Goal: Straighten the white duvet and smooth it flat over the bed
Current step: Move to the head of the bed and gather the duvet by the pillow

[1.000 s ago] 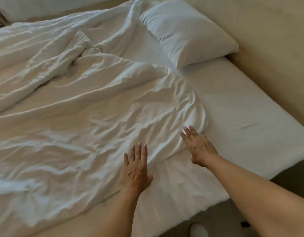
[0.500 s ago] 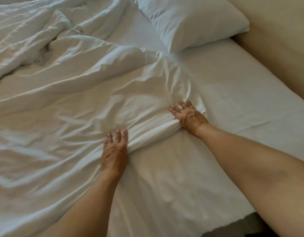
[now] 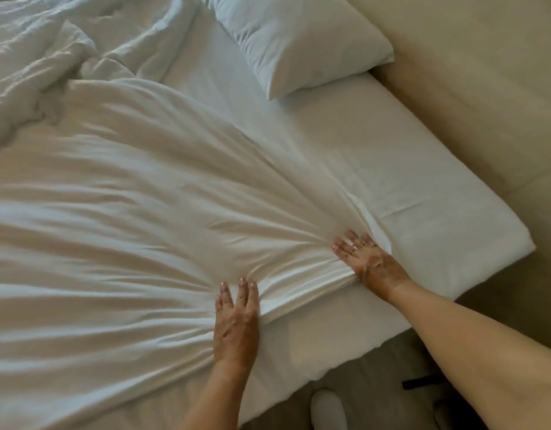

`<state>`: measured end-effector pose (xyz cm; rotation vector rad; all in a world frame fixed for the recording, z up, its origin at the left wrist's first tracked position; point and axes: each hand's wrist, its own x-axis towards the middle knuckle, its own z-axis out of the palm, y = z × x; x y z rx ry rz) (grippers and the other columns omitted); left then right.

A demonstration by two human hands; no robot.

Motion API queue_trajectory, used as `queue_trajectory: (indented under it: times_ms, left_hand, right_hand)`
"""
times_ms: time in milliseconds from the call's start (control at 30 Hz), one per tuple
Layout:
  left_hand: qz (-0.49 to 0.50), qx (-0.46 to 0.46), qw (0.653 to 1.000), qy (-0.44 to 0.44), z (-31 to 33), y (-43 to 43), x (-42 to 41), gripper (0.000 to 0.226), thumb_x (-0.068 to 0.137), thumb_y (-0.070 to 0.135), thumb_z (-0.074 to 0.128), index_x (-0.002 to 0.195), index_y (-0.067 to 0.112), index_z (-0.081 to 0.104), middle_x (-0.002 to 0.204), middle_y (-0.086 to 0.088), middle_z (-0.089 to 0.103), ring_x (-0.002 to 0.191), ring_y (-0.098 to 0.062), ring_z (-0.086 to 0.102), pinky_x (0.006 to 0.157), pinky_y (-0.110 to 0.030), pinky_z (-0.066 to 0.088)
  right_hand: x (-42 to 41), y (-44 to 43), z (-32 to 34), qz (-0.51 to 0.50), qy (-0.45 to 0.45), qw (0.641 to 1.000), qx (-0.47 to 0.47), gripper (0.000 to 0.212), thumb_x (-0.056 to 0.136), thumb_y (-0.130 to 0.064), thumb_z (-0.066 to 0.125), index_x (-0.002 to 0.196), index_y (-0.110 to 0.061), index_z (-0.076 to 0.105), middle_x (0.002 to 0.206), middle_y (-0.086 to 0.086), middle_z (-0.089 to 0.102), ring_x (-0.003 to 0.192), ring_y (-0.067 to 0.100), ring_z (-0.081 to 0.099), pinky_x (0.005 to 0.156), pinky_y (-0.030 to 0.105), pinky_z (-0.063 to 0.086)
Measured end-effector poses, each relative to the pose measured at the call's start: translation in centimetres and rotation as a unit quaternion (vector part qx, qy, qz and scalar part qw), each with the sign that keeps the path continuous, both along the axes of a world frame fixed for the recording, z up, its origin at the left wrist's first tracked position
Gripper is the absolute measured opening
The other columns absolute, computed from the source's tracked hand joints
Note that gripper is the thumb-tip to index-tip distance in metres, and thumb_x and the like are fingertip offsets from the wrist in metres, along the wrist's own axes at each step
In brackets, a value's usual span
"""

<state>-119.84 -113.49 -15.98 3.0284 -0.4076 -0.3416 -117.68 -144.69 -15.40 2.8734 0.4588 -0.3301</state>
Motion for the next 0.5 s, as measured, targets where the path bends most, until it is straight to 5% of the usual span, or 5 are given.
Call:
queue_trajectory:
  times_ms: [100, 167, 267, 400, 500]
  left_hand:
    - [-0.017, -0.029, 0.999, -0.018, 0.3, 0.3, -1.4, 0.068, 0.077, -0.016, 0.044, 0.142, 0.005, 0.045, 0.144, -0.016, 0.048, 0.131, -0.045, 0.043, 0.104, -0.052, 0.039]
    - [-0.031, -0.031, 0.999, -0.023, 0.9, 0.7, -1.7, 0.074, 0.074, -0.010, 0.041, 0.147, 0.007, 0.037, 0.148, -0.016, 0.041, 0.135, -0.042, 0.039, 0.108, -0.052, 0.034]
    - [-0.027, -0.025, 0.999, -0.017, 1.4, 1.6, -1.5, 0.091, 0.068, -0.012, 0.051, 0.152, 0.010, 0.022, 0.155, -0.016, 0.028, 0.141, -0.042, 0.027, 0.114, -0.055, 0.022]
    - [0.018, -0.019, 1.000, 0.005, 1.6, 3.5, 0.8, 0.081, 0.086, -0.010, 0.035, 0.155, 0.018, 0.003, 0.162, -0.013, 0.001, 0.147, -0.039, 0.001, 0.120, -0.048, 0.005]
    - [0.027, -0.001, 0.999, 0.025, 1.1, 2.5, 0.9, 0.065, 0.094, -0.007, 0.026, 0.154, 0.014, 0.014, 0.161, -0.012, 0.015, 0.147, -0.039, 0.012, 0.120, -0.044, 0.011]
  right_hand:
    - [-1.1, 1.1, 1.9, -0.049, 0.022, 0.998, 0.011, 0.054, 0.070, 0.000, 0.051, 0.123, 0.001, 0.063, 0.125, 0.017, 0.064, 0.113, 0.040, 0.062, 0.092, 0.055, 0.047]
    - [-1.3, 2.6, 2.8, -0.073, 0.041, 0.996, 0.024, 0.079, 0.064, -0.009, 0.069, 0.139, 0.000, 0.048, 0.144, 0.014, 0.048, 0.133, 0.037, 0.046, 0.110, 0.053, 0.026]
    - [-0.8, 5.8, 2.9, -0.020, 0.034, 0.997, 0.063, 0.084, 0.081, -0.004, 0.052, 0.154, -0.007, 0.010, 0.161, 0.009, 0.007, 0.149, 0.031, 0.005, 0.117, 0.048, -0.005]
    - [1.8, 7.8, 1.7, 0.001, 0.062, 0.997, 0.056, 0.070, 0.093, 0.012, 0.023, 0.154, -0.010, -0.003, 0.163, 0.008, -0.007, 0.149, 0.031, -0.007, 0.120, 0.050, 0.002]
    - [0.8, 6.6, 1.0, 0.001, 0.080, 0.996, 0.045, 0.066, 0.095, 0.012, 0.021, 0.154, -0.009, 0.000, 0.163, 0.007, -0.002, 0.149, 0.031, -0.003, 0.120, 0.047, 0.005]
